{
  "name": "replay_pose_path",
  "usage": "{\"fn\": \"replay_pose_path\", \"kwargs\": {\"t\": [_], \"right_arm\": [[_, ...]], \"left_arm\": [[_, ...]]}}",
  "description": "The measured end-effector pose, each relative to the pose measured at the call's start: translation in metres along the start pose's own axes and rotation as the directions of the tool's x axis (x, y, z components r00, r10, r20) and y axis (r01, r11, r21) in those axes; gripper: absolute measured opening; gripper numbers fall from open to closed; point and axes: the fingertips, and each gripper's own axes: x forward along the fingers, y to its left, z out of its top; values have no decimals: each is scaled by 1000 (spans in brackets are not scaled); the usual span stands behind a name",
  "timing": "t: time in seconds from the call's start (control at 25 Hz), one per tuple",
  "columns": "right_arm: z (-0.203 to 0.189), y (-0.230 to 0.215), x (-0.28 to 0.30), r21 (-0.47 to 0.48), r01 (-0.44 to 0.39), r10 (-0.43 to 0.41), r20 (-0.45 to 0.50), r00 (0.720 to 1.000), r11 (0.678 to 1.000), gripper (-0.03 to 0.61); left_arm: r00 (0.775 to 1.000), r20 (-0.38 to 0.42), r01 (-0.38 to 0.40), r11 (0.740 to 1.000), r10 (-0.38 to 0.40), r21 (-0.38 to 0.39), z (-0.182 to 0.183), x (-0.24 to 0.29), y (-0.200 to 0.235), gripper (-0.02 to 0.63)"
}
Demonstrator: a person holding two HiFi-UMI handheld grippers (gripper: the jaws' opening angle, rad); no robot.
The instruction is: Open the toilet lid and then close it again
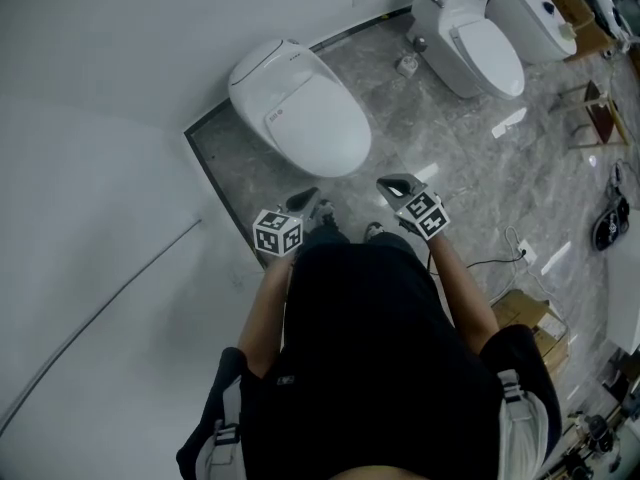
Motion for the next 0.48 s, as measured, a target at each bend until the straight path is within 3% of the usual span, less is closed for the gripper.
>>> {"fn": "replay_pose_path", "kwargs": {"t": [0.48], "right_arm": [[25, -18, 44, 78, 76, -76, 0, 997, 994, 5]], "left_arm": [[998, -39, 49, 999, -49, 18, 23, 0, 67, 21]]}}
